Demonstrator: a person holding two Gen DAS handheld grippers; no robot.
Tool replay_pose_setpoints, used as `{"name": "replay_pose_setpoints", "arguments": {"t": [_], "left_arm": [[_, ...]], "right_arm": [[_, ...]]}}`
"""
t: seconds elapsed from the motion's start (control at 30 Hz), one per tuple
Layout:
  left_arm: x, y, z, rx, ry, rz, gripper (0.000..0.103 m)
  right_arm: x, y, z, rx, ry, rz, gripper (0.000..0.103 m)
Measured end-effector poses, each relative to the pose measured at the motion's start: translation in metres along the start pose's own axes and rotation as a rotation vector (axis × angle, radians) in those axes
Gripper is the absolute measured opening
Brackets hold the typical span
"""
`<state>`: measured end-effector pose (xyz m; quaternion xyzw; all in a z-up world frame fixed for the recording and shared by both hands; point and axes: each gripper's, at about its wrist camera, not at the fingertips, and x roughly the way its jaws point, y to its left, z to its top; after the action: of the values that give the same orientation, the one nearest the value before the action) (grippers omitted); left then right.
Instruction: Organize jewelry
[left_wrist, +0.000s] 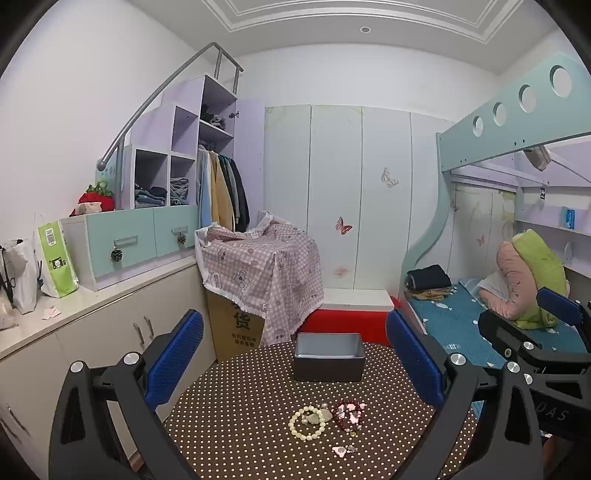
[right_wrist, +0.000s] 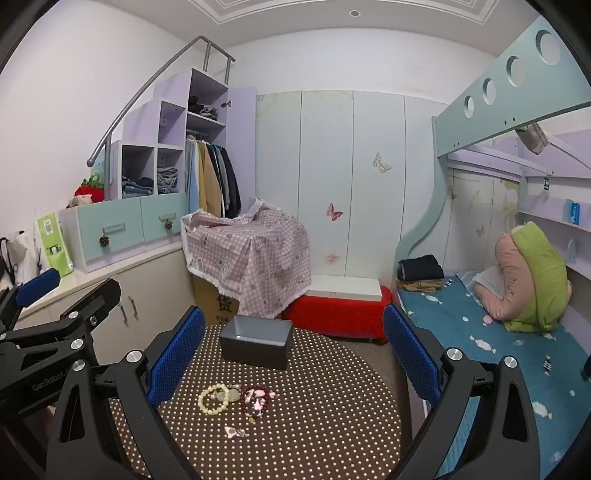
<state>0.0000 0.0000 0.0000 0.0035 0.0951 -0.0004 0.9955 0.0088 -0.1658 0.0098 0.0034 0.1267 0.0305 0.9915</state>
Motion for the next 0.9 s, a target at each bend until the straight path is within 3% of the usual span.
{"name": "replay_pose_setpoints", "arguments": {"t": [0.9], "left_arm": [[-0.0043,0.0003,0.0003,0.002,0.001,0.001,0.096]], "right_arm": [[0.001,-0.0011,0.0008,-0.001,0.001,-0.003,0.094]]}}
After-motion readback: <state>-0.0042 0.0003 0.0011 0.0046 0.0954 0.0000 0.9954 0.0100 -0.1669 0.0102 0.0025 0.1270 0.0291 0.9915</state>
